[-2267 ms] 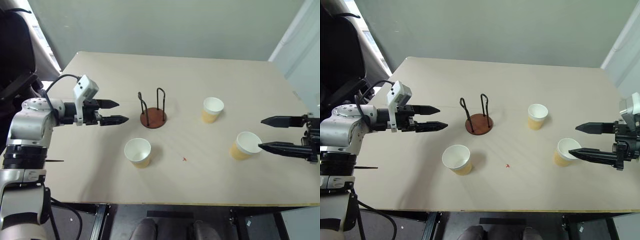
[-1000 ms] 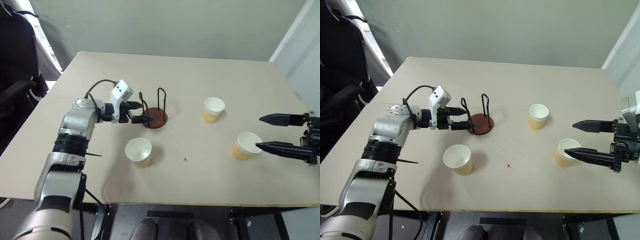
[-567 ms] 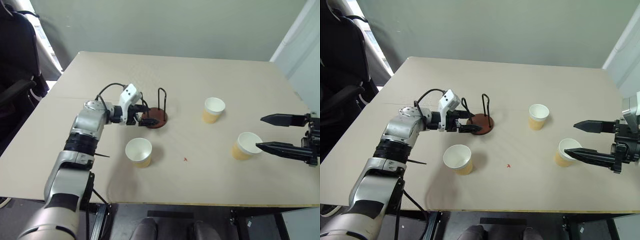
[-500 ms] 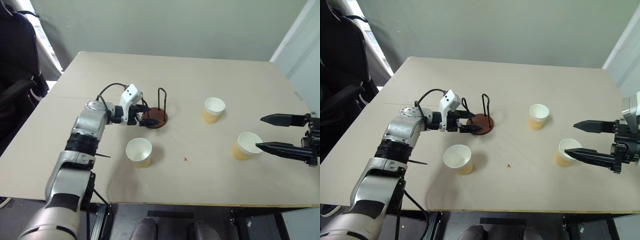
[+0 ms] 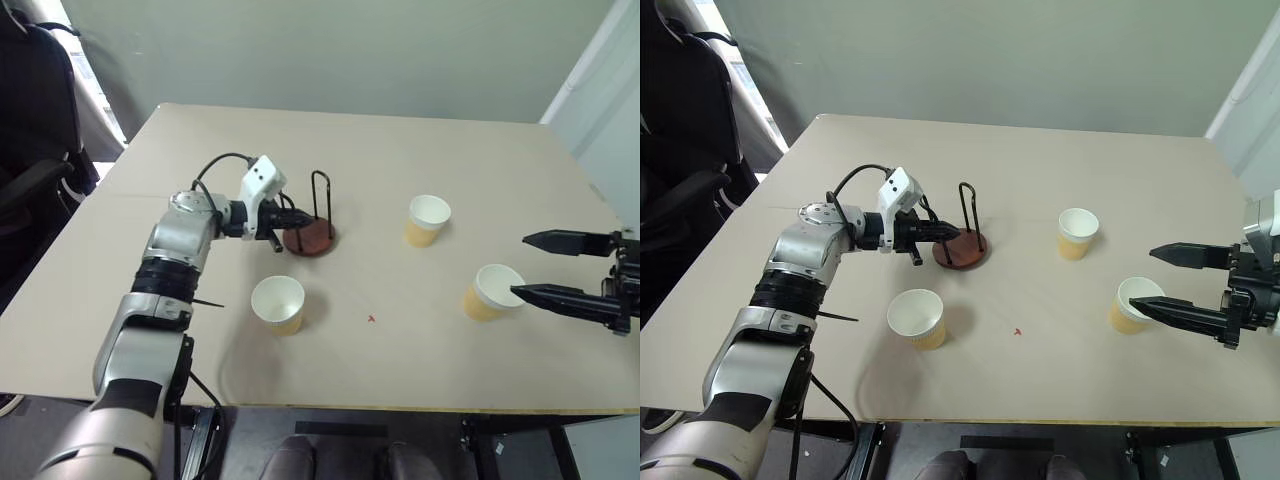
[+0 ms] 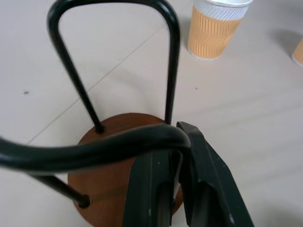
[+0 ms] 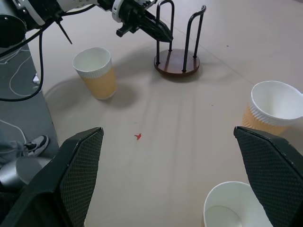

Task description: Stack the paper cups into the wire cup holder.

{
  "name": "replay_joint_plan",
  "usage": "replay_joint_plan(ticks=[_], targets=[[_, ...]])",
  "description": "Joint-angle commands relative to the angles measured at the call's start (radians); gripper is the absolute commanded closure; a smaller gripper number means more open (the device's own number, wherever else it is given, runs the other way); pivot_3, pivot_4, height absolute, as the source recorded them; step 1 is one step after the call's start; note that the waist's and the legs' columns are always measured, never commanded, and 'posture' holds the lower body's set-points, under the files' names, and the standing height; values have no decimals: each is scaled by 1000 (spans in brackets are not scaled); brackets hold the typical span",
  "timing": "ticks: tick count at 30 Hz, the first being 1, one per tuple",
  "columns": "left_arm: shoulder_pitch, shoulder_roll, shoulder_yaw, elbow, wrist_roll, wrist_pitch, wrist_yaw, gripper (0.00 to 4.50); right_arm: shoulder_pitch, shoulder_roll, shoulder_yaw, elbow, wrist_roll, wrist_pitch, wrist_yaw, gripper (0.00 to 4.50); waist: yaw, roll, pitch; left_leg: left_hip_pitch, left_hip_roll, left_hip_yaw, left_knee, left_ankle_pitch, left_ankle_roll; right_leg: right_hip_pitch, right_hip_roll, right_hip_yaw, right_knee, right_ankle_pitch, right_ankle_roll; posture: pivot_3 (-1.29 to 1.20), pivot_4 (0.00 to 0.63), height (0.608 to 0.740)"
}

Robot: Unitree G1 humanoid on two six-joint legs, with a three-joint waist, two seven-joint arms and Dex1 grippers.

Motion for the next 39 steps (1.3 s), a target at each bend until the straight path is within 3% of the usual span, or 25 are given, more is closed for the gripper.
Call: replay_joint_plan(ticks=[1,7,16,27,39], targets=[[-19,14,24,-79,-33,16,-34,4433,-8,-11,-34,-14,-5,-23,-1,0,0,0,0,0,0,0,0,0,0,0,0,0,0,0,0,0,150,740],[3,29,-8,-279,-72,98,-99,4433,-18,-22,-20,-1,-8,-35,6,0,0,0,0,-1,0,0,0,0,0,0,0,0,0,0,0,0,150,740],[133,69,-192,-710,-80,261,-140,4433,-31,-30,0,12,-17,-47,13,0,-2,0,0,1,0,0,0,0,0,2,0,0,0,0,0,0,150,740],[214,-52,-235,-804,-103,493,84,4433,-15,-28,-6,-18,-4,-27,18,0,0,0,0,6,0,0,1,0,1,8,-2,0,1,0,0,0,150,740],[264,37,-274,-907,-195,446,-13,4433,-13,-30,9,-9,-20,-33,22,0,0,0,0,15,-1,2,-1,0,1,14,-1,2,0,0,0,0,150,740]])
